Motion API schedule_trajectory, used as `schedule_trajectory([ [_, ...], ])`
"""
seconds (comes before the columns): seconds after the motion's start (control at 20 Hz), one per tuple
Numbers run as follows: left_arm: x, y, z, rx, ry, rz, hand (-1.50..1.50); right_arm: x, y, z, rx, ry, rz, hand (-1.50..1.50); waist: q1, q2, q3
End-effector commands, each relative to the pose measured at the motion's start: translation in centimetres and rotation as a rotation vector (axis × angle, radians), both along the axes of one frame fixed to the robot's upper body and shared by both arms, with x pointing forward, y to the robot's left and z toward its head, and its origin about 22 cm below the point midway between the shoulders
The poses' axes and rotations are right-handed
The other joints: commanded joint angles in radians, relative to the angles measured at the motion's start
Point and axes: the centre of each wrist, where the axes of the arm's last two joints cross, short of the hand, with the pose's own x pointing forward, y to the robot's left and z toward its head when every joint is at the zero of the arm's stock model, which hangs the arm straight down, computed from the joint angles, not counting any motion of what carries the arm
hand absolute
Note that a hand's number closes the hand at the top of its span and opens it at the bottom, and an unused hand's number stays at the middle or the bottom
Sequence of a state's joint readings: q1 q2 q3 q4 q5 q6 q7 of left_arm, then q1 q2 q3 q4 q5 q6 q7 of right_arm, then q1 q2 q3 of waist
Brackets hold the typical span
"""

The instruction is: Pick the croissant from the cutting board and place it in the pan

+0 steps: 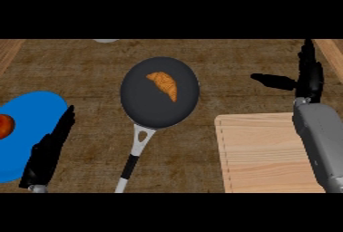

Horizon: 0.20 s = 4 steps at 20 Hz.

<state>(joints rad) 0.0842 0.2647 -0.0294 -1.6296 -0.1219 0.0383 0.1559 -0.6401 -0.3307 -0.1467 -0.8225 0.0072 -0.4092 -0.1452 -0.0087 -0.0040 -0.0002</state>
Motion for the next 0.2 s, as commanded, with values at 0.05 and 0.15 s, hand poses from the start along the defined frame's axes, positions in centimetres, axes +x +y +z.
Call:
schedule_trajectory([
  [0.05, -0.4, 0.3, -0.2, -0.007, 0.002, 0.011, 0.0, -2.2, -5.3, 1.7, -0.032, -0.002, 0.016, -1.5, 0.01, 0.003, 0.0],
  [0.15, 1.4, 0.7, -0.9, 0.017, -0.005, 0.008, 0.0, -2.7, -4.2, 2.4, -0.011, 0.016, 0.045, -1.5, 0.006, 0.003, 0.0],
])
